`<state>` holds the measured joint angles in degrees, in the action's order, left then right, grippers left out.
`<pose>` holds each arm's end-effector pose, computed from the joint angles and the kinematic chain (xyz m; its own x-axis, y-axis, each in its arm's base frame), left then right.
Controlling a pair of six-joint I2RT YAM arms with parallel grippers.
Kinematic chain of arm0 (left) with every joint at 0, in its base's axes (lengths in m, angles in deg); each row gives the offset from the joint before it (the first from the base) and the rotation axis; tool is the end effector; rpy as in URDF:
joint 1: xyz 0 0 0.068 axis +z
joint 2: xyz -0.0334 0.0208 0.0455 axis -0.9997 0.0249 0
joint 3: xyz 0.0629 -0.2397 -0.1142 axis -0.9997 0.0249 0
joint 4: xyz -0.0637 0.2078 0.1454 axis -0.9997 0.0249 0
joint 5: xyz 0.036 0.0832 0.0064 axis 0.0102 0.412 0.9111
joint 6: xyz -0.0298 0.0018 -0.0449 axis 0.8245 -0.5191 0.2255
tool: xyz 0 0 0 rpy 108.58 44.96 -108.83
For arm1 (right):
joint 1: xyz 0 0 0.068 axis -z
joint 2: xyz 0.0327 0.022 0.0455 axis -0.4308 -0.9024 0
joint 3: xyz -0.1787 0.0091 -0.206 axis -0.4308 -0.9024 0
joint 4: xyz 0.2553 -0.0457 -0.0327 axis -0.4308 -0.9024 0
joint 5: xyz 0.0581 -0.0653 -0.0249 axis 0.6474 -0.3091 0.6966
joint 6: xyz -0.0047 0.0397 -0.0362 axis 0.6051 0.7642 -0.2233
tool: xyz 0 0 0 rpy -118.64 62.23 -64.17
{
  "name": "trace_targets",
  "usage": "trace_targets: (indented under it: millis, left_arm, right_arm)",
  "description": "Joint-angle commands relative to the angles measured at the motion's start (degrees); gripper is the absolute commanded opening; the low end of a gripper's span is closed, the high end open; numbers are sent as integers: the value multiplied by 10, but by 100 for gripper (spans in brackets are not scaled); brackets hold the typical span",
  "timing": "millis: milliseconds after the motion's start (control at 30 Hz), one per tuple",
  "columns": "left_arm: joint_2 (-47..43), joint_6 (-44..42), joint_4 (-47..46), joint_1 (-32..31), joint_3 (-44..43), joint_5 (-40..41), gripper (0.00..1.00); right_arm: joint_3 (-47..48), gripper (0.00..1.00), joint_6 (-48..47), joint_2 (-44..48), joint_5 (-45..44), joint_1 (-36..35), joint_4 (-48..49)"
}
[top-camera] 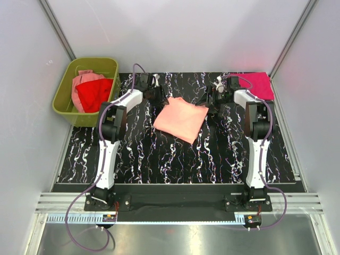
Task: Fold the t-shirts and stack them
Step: Neatly place the folded tshirt to the corner
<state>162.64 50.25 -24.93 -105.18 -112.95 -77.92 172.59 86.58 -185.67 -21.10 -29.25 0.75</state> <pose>0.5019 -0.1630 0.1494 -0.8698 -0.1900 -0.4554 0.1025 0.8332 -0.5434 0.4889 0.0595 0.1317 -0.9432 0.1279 -0.3065 -0.1747 0.5935 0.7856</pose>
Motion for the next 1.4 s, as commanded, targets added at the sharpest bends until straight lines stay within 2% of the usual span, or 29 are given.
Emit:
trace_targets:
  millis: [0, 200, 367, 433, 500, 567, 633, 667, 700, 900, 1067, 1200, 1367]
  left_arm:
    - [17, -2, -10, 3, 12, 9, 47]
    - [17, 6, -20, 3, 17, 3, 47]
    - [17, 12, -26, 3, 22, -3, 47]
    - [11, 13, -33, 3, 34, -3, 46]
    - [5, 14, -36, 3, 50, 2, 46]
    - [-3, 16, -41, 3, 59, 5, 46]
    - [-7, 19, -43, 4, 67, 3, 46]
    - [-8, 22, -43, 5, 69, 1, 46]
    - [-10, 25, -44, 6, 69, -4, 46]
    - [-59, 11, 7, 8, 28, 2, 46]
    - [-104, -37, 144, 10, -52, 103, 49]
    - [-170, -54, 165, 10, -28, 138, 50]
    - [-210, -67, 202, 10, -7, 149, 50]
  right_arm:
    - [5, 97, -20, -36, -14, -3, -34]
    - [11, 89, -35, -42, -3, -4, -56]
    - [13, 74, -35, -47, -8, -3, -61]
    - [10, 63, -29, -47, -12, -1, -54]
    - [4, 46, -18, -44, -10, 2, -40]
    - [-16, 31, 15, -41, 20, 5, 17]
    - [-27, 21, 36, -38, 37, 5, 48]
    - [-35, 9, 41, -24, 38, 6, 56]
    - [-41, 2, 43, -12, 34, 5, 64]
    - [-57, 0, 85, 84, -21, -8, 32]
    - [-51, 0, 112, 127, -116, -32, -5]
    - [-9, 0, 120, 114, -145, -50, -49]
    - [17, 0, 102, 101, -156, -62, -58]
